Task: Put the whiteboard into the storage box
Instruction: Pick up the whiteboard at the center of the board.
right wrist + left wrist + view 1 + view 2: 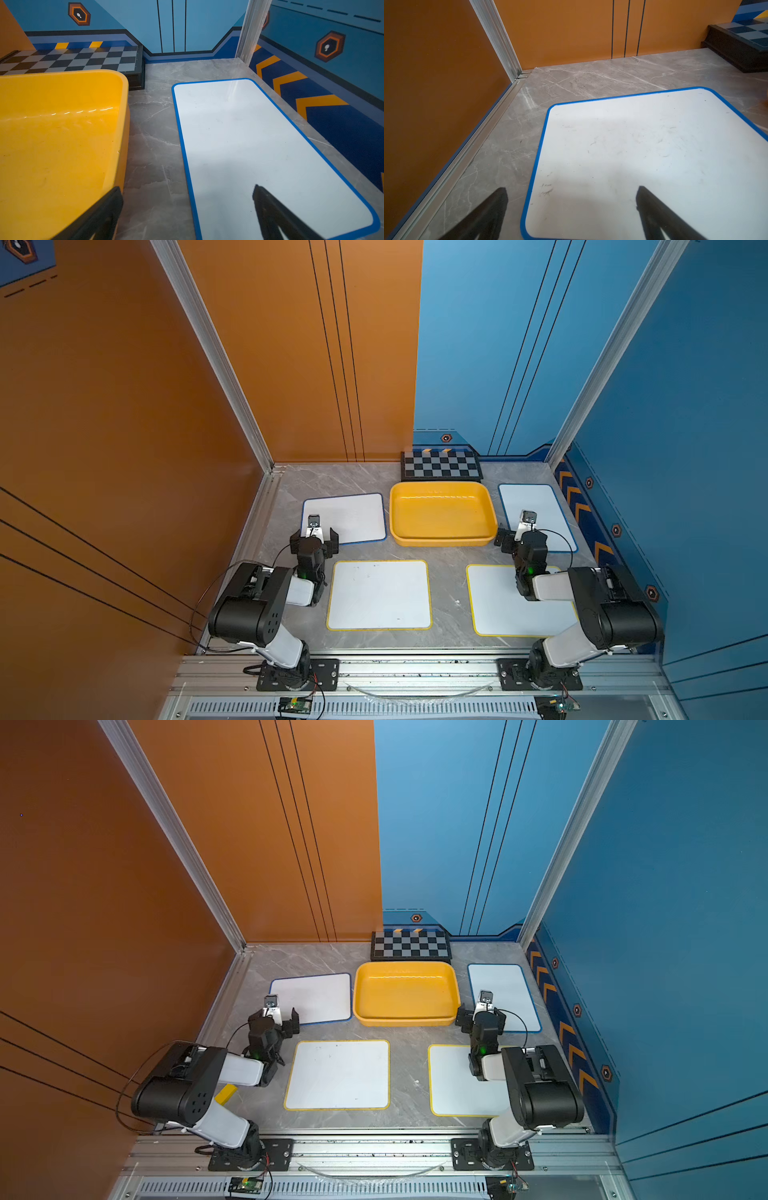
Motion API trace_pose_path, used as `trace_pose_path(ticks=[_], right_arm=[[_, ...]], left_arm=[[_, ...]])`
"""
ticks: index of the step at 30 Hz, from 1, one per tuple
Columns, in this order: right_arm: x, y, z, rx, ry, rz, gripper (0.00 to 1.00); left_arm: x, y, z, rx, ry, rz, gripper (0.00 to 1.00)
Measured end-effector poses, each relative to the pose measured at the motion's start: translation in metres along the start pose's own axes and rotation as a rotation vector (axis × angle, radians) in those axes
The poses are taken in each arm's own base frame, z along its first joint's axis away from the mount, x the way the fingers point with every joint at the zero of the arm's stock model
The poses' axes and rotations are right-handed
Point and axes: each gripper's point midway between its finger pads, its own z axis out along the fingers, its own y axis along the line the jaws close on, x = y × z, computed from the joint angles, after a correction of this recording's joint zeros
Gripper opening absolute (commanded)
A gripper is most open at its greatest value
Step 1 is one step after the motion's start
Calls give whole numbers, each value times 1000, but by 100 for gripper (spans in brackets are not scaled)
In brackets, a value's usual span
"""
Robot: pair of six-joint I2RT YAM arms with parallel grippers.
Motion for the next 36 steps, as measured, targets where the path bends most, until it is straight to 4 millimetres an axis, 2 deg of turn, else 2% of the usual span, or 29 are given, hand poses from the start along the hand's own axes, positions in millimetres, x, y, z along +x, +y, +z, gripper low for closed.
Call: trace_pose_path(ticks=[31,36], right_arm=[[0,0,0,0,0,0,100],[0,0,0,0,0,0,100]], left_arm=[[0,-1,0,5,0,3,98],[3,5,5,3,24,-7,98]])
